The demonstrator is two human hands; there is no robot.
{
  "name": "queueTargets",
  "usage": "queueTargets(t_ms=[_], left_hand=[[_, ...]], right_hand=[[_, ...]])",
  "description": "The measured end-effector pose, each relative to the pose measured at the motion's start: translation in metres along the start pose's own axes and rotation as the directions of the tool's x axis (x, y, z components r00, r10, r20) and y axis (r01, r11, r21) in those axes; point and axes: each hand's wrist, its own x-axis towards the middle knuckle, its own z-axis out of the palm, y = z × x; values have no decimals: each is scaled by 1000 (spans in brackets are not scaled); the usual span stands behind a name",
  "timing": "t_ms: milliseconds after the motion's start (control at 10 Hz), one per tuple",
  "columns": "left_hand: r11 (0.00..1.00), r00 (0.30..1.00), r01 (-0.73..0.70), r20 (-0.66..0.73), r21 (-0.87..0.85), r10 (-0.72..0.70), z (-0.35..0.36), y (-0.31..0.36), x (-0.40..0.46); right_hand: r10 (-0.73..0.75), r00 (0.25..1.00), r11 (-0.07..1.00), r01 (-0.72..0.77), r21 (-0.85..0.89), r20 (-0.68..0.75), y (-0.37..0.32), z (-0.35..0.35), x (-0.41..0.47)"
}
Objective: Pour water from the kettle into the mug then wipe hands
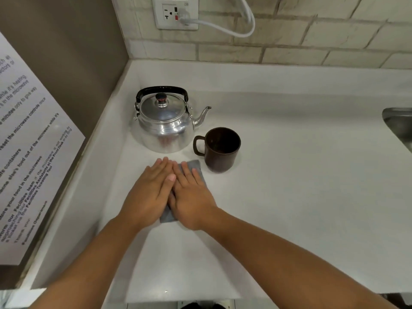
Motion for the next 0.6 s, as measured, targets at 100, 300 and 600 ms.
queueTargets(t_ms=[100, 300, 600], left_hand=[[970, 991, -128, 64, 207, 117, 12, 13, -15], [854, 975, -190, 193, 484, 108, 16, 9, -29], [818, 927, -313, 343, 482, 153, -10, -13, -62]], right_hand=[[3, 999, 990, 2, 138, -40, 8, 0, -38], [31, 999, 993, -34, 111, 31, 43, -30, -114], [208, 978, 975, -208, 83, 3, 78, -57, -139]])
